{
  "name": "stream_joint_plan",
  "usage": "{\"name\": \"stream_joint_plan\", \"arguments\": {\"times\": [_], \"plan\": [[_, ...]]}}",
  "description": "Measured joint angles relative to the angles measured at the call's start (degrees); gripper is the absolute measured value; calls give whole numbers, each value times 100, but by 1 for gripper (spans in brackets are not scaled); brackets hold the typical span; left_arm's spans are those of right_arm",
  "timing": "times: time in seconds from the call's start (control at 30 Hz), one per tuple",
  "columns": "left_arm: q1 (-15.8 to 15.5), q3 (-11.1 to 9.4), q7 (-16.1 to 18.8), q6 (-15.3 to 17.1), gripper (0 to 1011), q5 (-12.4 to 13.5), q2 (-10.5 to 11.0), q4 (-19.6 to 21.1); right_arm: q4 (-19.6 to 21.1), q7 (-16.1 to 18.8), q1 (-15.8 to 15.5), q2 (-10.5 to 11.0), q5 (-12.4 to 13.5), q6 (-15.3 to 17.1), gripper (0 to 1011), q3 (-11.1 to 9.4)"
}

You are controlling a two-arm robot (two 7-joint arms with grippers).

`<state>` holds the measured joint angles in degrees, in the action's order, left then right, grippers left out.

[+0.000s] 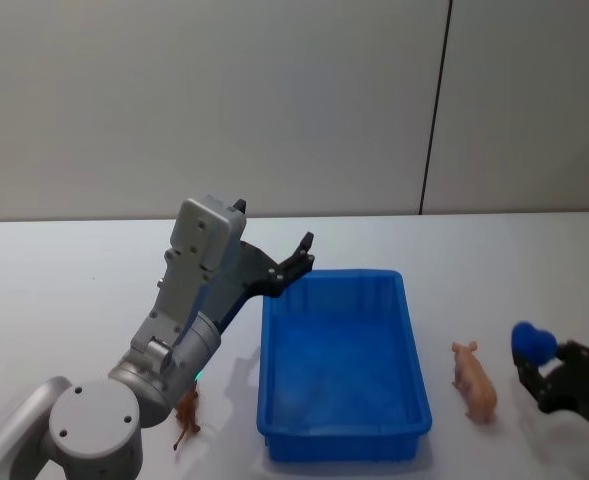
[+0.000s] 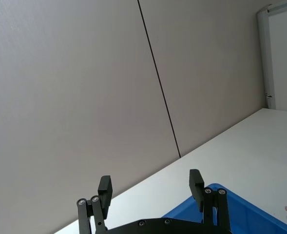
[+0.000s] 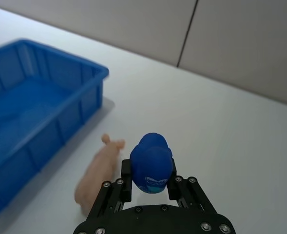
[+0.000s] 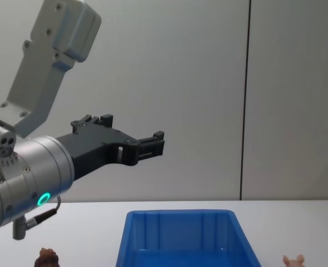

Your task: Pick up the two dolls from the table and place them into the box.

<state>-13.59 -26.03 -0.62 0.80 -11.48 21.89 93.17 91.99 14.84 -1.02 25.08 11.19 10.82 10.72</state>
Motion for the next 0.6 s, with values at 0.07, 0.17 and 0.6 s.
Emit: {"name": "stream_joint_plan", "arguments": {"times": [0.07, 0.17, 0.6], "plan": [[0, 0, 0, 0, 1001, 0, 0, 0, 67, 44, 23, -4, -14, -27, 380, 1], [0, 0, 0, 0, 1001, 0, 0, 0, 239, 197, 101, -28, -54, -70, 355, 22], [0, 0, 0, 0, 1001, 0, 0, 0, 486, 884, 429, -259, -254, 21, 280, 246]]}}
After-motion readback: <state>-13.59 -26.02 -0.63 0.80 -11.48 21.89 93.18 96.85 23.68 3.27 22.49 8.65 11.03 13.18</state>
